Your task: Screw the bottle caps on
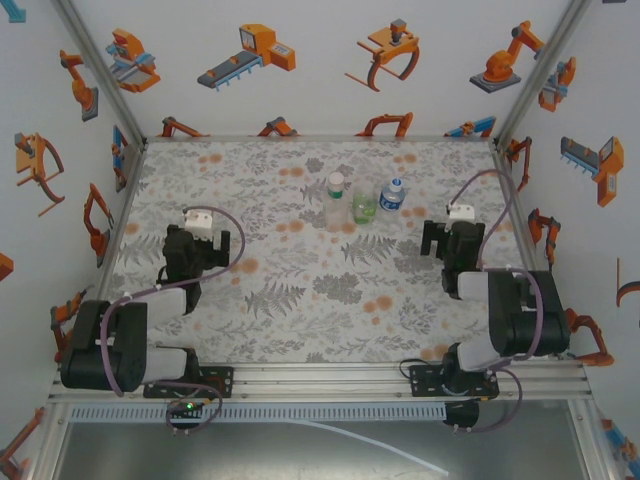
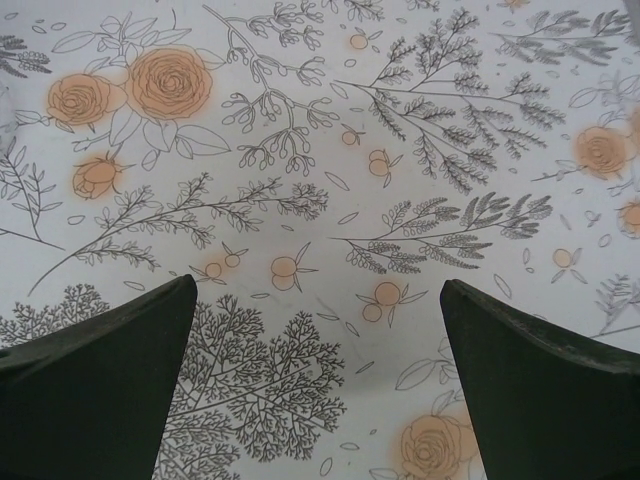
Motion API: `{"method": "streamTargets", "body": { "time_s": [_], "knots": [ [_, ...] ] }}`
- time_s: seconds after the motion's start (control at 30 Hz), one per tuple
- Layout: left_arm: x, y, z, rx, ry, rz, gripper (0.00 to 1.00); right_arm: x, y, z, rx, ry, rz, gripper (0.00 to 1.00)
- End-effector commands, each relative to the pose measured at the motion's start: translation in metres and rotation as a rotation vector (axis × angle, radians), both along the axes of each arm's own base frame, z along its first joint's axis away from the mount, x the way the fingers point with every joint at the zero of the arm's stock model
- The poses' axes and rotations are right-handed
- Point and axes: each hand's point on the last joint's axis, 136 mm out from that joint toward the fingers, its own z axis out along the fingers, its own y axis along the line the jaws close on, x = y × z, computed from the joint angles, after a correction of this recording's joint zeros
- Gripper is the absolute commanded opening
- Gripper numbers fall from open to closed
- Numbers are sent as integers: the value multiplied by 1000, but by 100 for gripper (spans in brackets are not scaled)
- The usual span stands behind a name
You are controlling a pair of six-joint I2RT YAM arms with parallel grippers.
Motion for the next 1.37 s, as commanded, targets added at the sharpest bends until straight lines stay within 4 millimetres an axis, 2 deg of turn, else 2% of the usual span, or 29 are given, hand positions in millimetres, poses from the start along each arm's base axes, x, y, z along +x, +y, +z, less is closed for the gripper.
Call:
{"method": "streamTargets", "body": {
  "time_s": [0.0,0.1,0.23,0.3,0.37,0.43,0.5,0.7,1.13,1.2,1.33],
  "knots": [
    [7,-10,16,-77,-110,-48,97,7,9,17,56,-118,54,99],
    [13,-2,11,-90,-96,-5,97,9,10,18,59,-122,61,99],
    [18,6,6,-134,-60,11,97,6,-17,17,55,-121,-109,99],
    [18,5,-4,-143,-70,-6,97,5,-23,18,50,-123,-149,99],
    [22,8,-2,-152,-119,8,97,5,-23,18,51,-121,-148,99],
    [25,9,-10,-152,-15,10,97,5,-23,18,50,-122,-148,99],
    [35,19,-10,-176,-27,60,97,5,-23,17,49,-120,-146,99],
    [38,35,-13,-182,25,152,97,8,-15,17,52,-110,-94,99],
    [38,35,-13,-182,21,153,97,8,-14,17,53,-109,-93,99],
    [38,35,-13,-182,22,153,97,12,2,16,70,-101,12,99],
    [39,35,-13,-182,20,153,97,13,1,15,105,-92,38,99]
  ]
}}
